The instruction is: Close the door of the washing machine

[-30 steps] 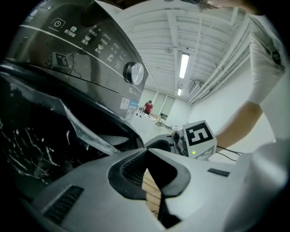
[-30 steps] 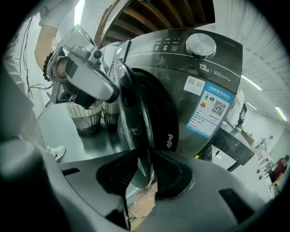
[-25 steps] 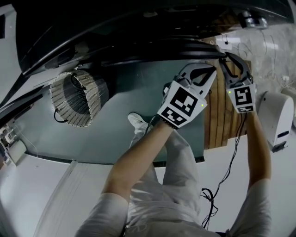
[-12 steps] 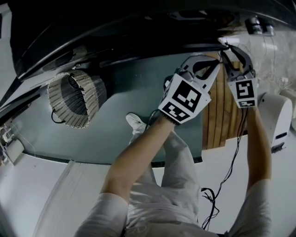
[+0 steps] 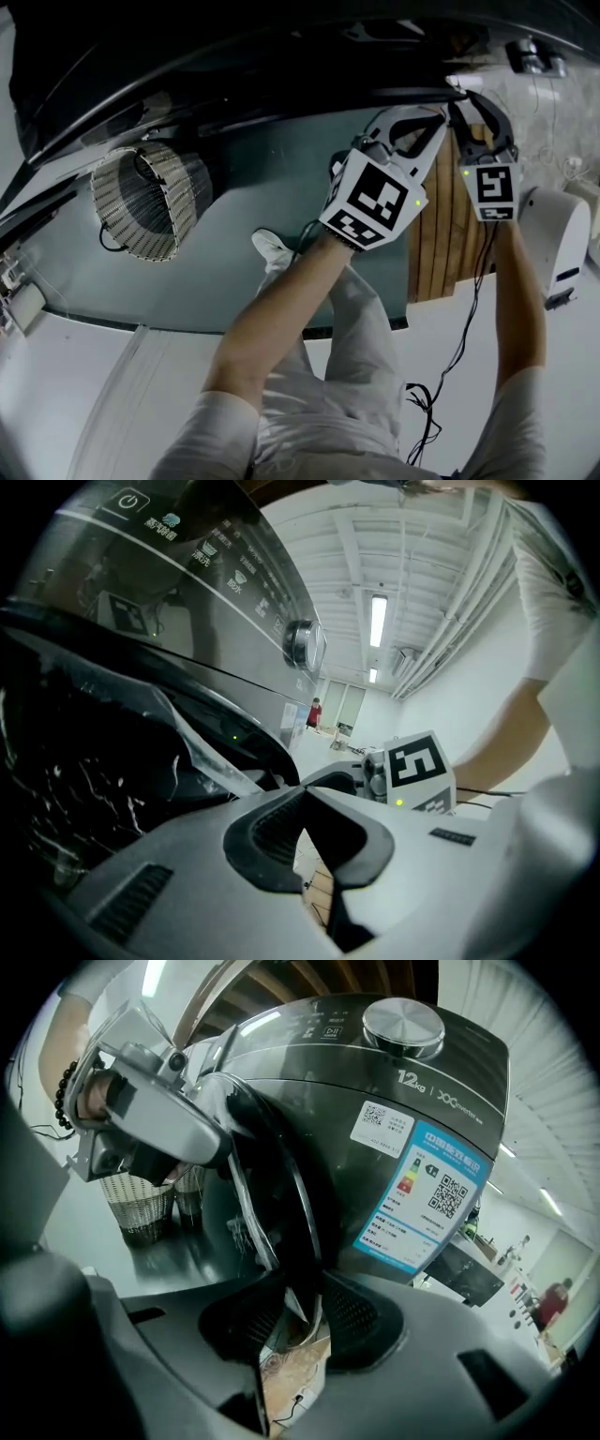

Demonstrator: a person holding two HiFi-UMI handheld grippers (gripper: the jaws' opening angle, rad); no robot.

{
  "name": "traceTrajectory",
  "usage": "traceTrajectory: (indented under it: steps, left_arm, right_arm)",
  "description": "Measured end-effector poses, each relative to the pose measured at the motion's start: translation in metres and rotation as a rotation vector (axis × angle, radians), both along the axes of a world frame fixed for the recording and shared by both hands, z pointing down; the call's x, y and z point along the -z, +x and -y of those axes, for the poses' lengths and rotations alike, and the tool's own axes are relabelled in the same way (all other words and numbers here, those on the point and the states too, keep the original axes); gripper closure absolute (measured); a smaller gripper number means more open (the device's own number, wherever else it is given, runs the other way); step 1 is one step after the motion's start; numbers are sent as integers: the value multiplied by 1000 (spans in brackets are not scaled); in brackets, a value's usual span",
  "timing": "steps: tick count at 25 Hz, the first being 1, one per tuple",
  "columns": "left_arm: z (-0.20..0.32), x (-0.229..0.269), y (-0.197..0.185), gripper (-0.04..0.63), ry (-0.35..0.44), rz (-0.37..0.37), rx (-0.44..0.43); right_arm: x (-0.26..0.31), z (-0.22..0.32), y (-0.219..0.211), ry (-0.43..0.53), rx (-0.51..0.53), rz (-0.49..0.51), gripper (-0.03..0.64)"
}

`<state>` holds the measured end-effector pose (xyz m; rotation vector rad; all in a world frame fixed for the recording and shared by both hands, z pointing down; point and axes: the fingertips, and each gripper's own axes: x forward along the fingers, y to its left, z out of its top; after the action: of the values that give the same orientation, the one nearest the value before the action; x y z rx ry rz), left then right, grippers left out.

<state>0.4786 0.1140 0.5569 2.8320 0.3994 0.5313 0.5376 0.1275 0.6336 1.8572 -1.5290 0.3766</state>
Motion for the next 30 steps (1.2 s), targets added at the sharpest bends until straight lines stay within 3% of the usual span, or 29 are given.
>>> traceTrajectory:
  steps: [18,30]
  left_arm:
    - [-2,7,-14,592,-44,-27,70]
    - [-13,17,-30,592,-2,-23,42]
  right_arm:
    - [-3,4,4,-46,-46,2,491]
    - [0,-1,8,27,-126,-24,486]
